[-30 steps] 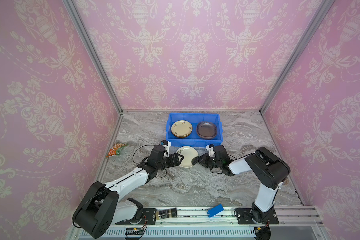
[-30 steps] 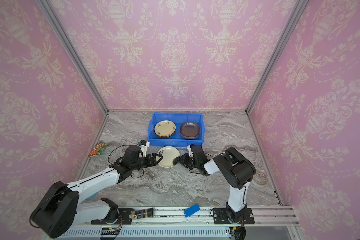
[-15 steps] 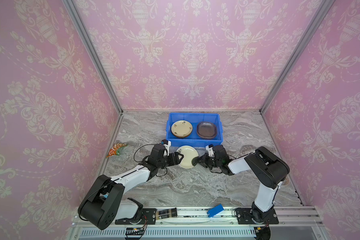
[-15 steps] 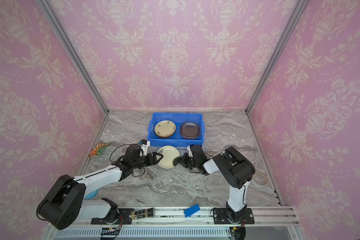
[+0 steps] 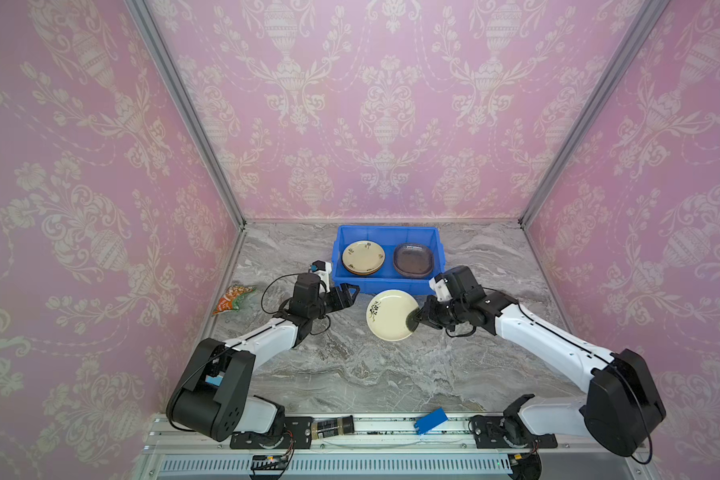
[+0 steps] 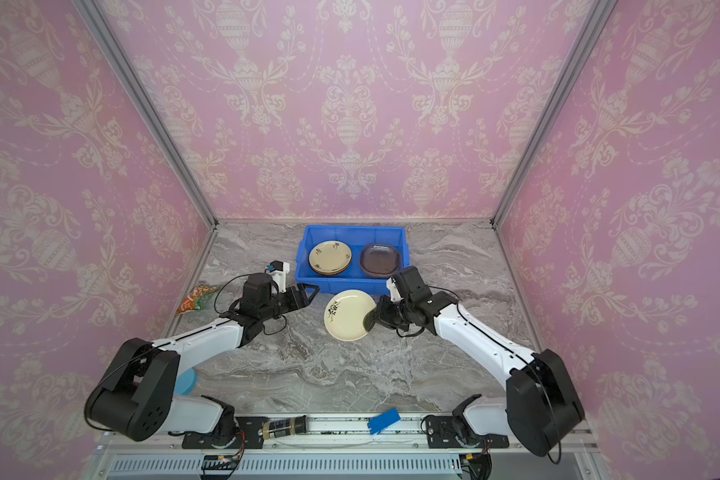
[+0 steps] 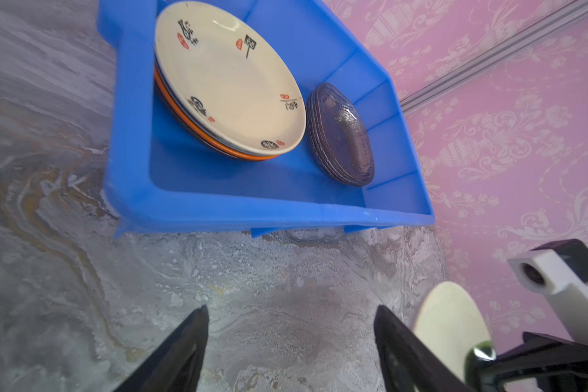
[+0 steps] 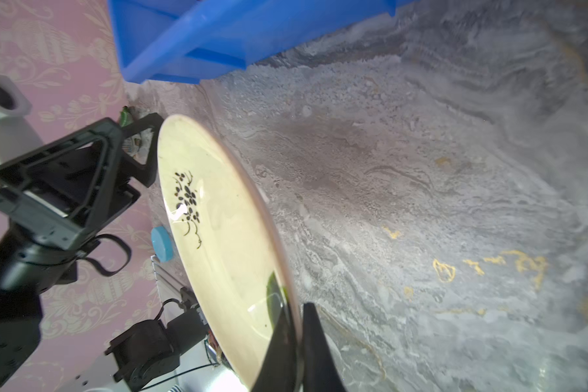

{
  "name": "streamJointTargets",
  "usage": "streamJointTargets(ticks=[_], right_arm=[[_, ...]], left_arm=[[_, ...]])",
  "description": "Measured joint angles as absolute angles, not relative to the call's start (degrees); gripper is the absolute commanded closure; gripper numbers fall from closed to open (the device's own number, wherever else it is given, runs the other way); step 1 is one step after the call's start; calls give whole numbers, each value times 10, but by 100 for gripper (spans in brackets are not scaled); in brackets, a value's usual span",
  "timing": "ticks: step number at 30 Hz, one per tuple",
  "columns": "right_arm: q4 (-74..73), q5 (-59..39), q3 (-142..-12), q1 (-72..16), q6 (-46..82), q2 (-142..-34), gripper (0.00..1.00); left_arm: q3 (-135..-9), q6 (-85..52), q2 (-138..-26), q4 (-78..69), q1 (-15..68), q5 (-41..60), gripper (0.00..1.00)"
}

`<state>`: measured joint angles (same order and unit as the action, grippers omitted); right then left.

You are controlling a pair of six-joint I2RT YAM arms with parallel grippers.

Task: Place the plates into the plastic bin on the countertop

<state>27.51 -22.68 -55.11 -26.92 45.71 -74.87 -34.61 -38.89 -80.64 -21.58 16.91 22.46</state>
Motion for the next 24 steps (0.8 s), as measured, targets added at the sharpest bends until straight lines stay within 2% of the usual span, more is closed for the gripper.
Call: streamJointTargets(ticks=[5, 11, 17, 24], right_arm=[[349, -221, -701, -201, 410, -763, 100], [343, -216, -849, -196, 378, -915, 100], [327, -201, -913, -196, 375, -1068, 100], [297, -198, -983, -196, 393, -1157, 100]], left_arm=[[-370, -390, -791, -211, 125, 234, 23], [-389, -384, -775, -213, 116, 233, 24], [-389, -384, -791, -223, 109, 234, 24], [-390, -382, -807, -223, 109, 239, 24]])
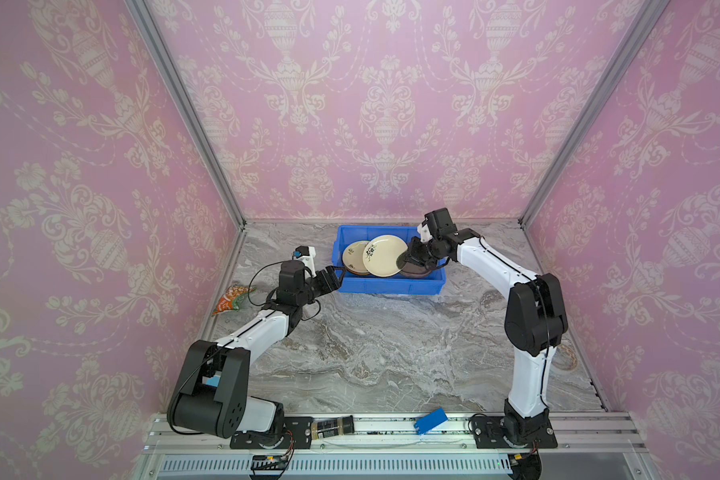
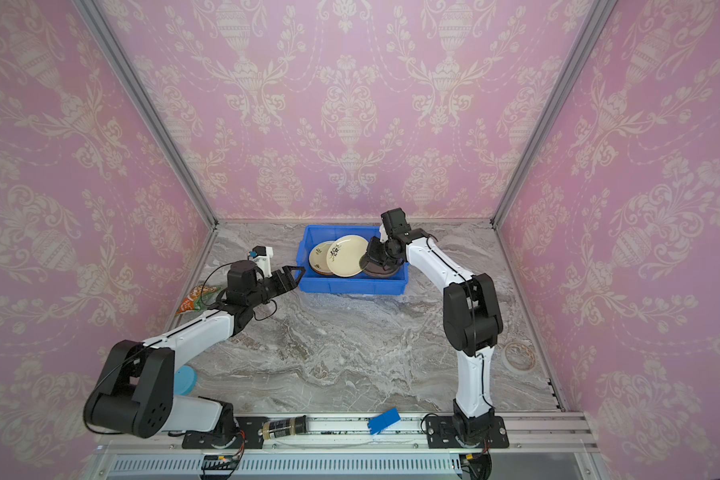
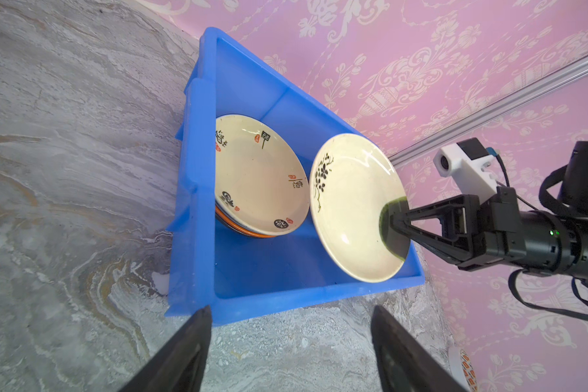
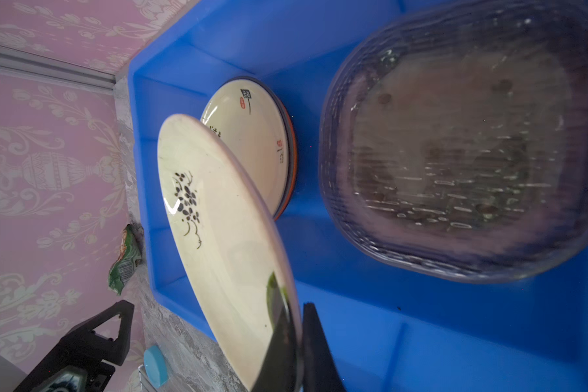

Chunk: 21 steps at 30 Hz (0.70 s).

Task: Place the plates into the plastic bin on the countertop

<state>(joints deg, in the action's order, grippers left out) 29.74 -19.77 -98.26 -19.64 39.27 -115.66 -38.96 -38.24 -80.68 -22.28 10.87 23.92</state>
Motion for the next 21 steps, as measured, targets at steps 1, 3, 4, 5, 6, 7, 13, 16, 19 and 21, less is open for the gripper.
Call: streamJointTargets(ticks=[1, 3, 4, 5, 6, 7, 13, 16, 19, 21], right_arm=[[292, -199, -997, -197, 396, -1167, 100], [284, -200, -1026, -198, 403, -1188, 100], [283, -202, -1044, -199, 406, -1200, 100], [281, -201, -1061, -201, 408, -1214, 100], [281, -202, -1074, -204, 410, -1226, 100], [278, -203, -1087, -206, 414, -1239, 100], [283, -205, -1140, -232, 427, -1305, 100], [286, -206, -1157, -243, 437, -1328, 100], [291, -205, -1168, -247, 445, -1341, 100], [291, -205, -1174, -245, 451, -1347, 95]], left_arm=[[-390, -382, -807, -223, 109, 239, 24], [-390, -380, -807, -223, 109, 239, 24], [-390, -378, -807, -223, 109, 239, 24], [-390, -378, -807, -223, 109, 239, 24], [-390, -376, -807, -223, 109, 239, 24], [-390, -374, -807, -223, 109, 239, 24], [-390, -370, -815, -227, 109, 239, 24], [-390, -369, -821, -228, 109, 239, 24], [-390, -369, -823, -229, 109, 239, 23], [-390, -368, -823, -230, 109, 239, 23]])
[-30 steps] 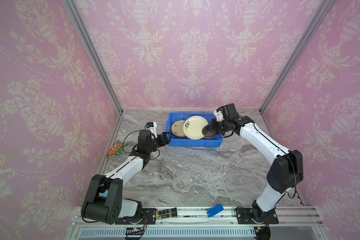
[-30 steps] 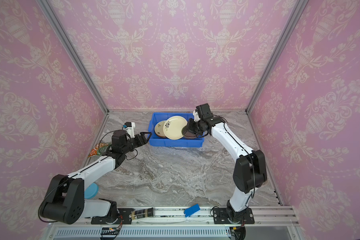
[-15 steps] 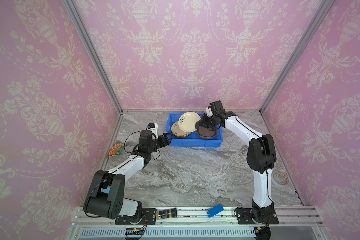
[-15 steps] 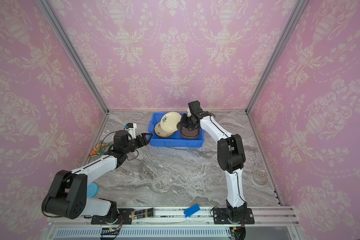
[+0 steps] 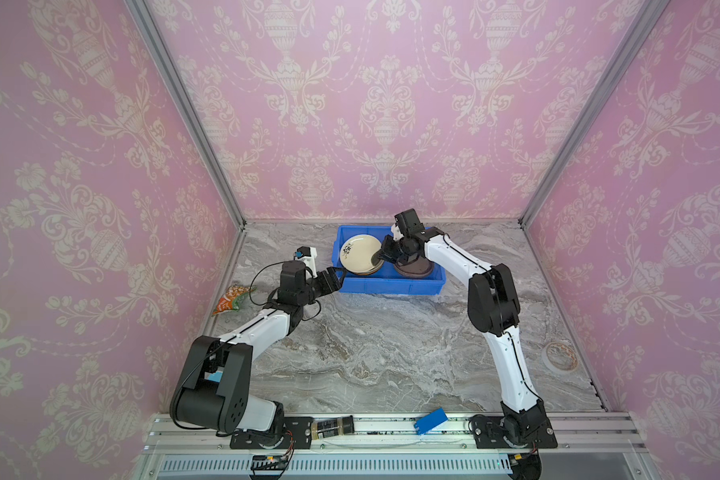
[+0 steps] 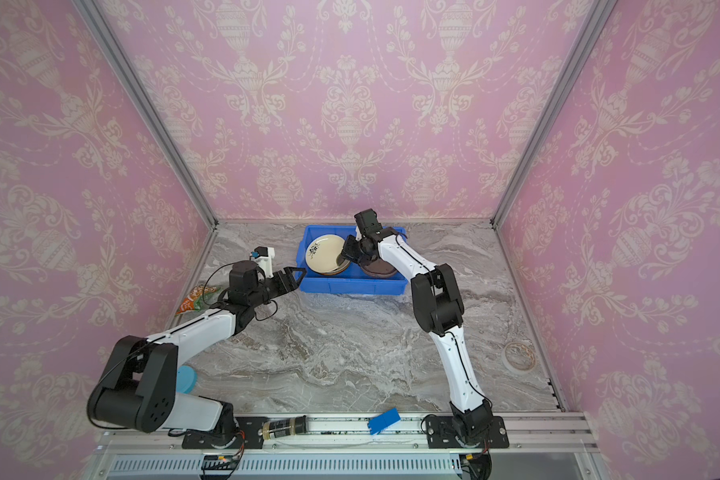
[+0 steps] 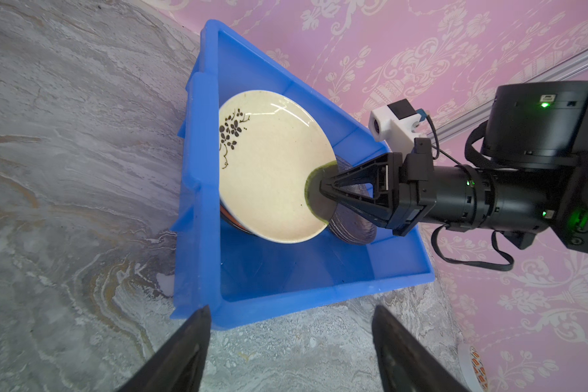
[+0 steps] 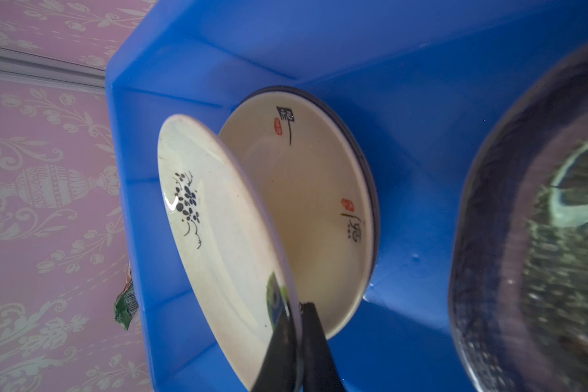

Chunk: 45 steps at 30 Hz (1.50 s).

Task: Place the plates into the plastic bin on the countertop

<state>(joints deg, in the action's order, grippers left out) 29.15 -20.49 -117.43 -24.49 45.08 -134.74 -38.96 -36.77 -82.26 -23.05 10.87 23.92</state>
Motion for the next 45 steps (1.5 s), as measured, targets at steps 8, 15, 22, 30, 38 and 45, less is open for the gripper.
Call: streamJointTargets(ticks=[8, 15, 22, 30, 38, 45], right_arm=[[290, -201, -1178, -243, 468, -1359, 79], [290, -185, -1177, -243, 463, -1358, 71], [293, -167, -1152, -243, 448, -1344, 71], [293, -165, -1150, -245, 443, -1343, 73], [298, -166, -1167, -252, 438, -1345, 74], [301, -166, -1183, -255, 435, -1350, 73]], left_arm=[[-390, -364, -823, -231, 109, 239, 21], [-390, -363, -825, -231, 109, 239, 21], [-390, -356, -834, -231, 109, 239, 21], [-390, -354, -850, -232, 110, 239, 21], [-390, -354, -854, -234, 110, 239, 22], [-390, -354, -859, -236, 110, 239, 22]])
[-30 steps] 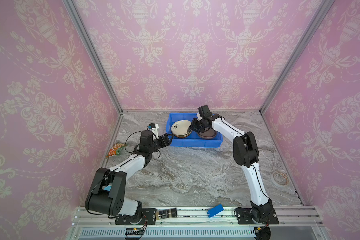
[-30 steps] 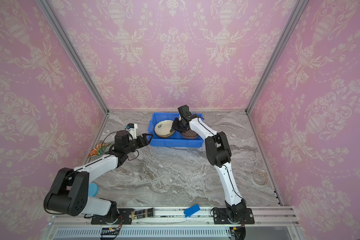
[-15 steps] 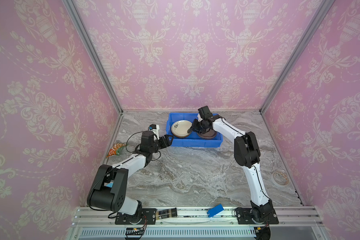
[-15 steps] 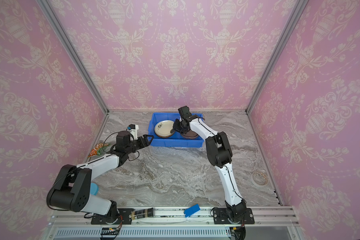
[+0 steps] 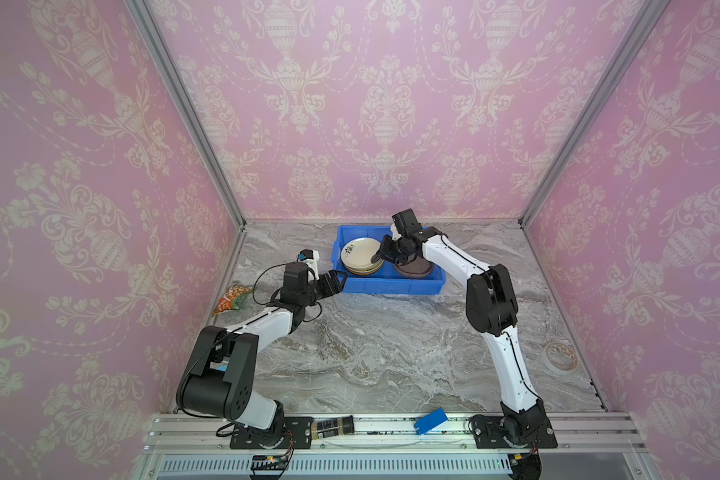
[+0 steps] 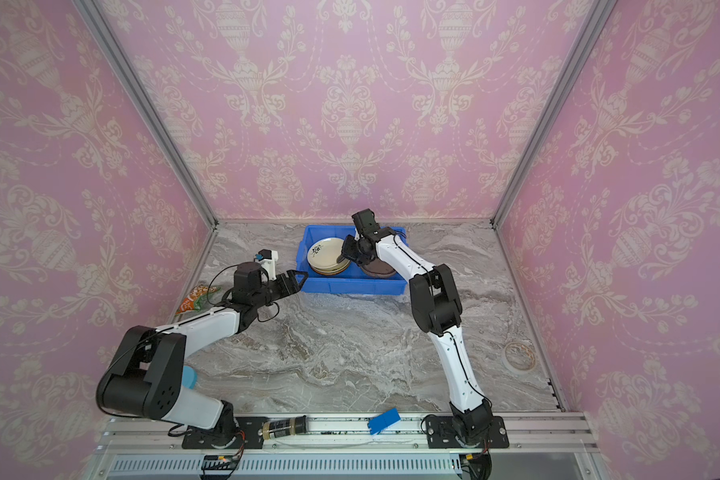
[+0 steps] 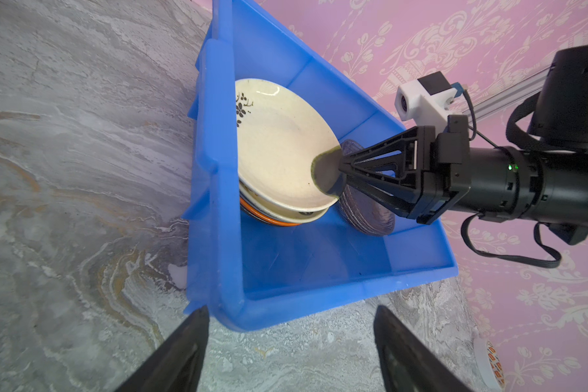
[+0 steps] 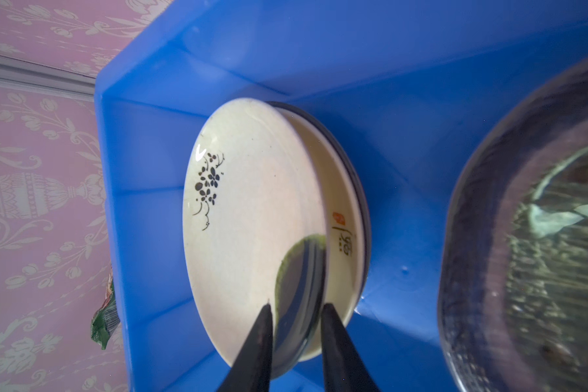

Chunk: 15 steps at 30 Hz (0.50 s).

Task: Place the plates into the plastic bin on the countertop

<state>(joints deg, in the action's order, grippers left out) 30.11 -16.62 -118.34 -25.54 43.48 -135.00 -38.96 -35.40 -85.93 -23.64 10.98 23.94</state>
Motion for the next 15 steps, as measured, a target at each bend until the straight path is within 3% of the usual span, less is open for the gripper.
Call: streamJointTargets(ticks=[15], right_arm=[[317, -135, -1113, -252, 410, -1292, 71]], left_arm=[[-391, -343, -858, -226, 124, 236, 15]])
